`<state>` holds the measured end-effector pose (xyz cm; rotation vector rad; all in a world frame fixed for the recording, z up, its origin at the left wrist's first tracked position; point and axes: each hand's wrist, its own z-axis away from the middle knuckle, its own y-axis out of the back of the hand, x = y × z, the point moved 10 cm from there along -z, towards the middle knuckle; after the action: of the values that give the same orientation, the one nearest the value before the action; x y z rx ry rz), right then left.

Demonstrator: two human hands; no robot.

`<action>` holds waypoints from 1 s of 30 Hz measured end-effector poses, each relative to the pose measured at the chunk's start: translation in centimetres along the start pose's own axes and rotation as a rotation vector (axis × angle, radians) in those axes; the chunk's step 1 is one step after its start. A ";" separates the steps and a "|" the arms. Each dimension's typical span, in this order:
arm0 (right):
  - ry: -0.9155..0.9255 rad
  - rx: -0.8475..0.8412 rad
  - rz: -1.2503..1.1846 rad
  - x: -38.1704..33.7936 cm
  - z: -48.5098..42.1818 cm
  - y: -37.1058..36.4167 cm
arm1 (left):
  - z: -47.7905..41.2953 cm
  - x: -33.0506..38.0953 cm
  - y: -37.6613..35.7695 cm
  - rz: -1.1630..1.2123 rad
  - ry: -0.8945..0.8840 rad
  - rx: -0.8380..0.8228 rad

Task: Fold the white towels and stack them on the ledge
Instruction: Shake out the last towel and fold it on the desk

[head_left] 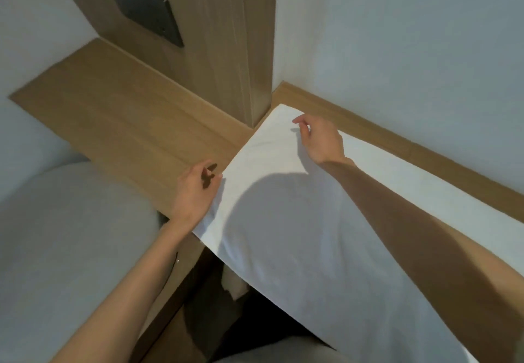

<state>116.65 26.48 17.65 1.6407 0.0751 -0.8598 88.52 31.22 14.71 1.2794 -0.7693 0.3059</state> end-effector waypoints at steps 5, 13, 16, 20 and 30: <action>0.128 -0.129 0.151 -2.9 -2.5 -4.4 | 2.0 -5.4 0.2 -0.018 0.137 -0.079; 0.224 -0.249 0.389 -4.7 -4.5 -8.4 | 3.6 -6.6 0.1 -0.097 0.120 -0.142; 0.210 -0.310 0.388 -4.7 -5.0 -8.9 | 3.9 -6.2 0.0 -0.117 0.074 -0.171; 0.177 -0.456 0.448 -4.6 -5.0 -9.8 | 4.2 -6.9 -0.5 -0.139 0.120 -0.196; 0.208 -0.292 0.420 -4.4 -4.2 -8.2 | 4.3 -6.7 -0.4 -0.057 0.157 -0.196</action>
<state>111.54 34.21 13.37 1.3957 -0.0013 -0.3381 82.47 28.42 10.34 1.0770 -0.6120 0.2744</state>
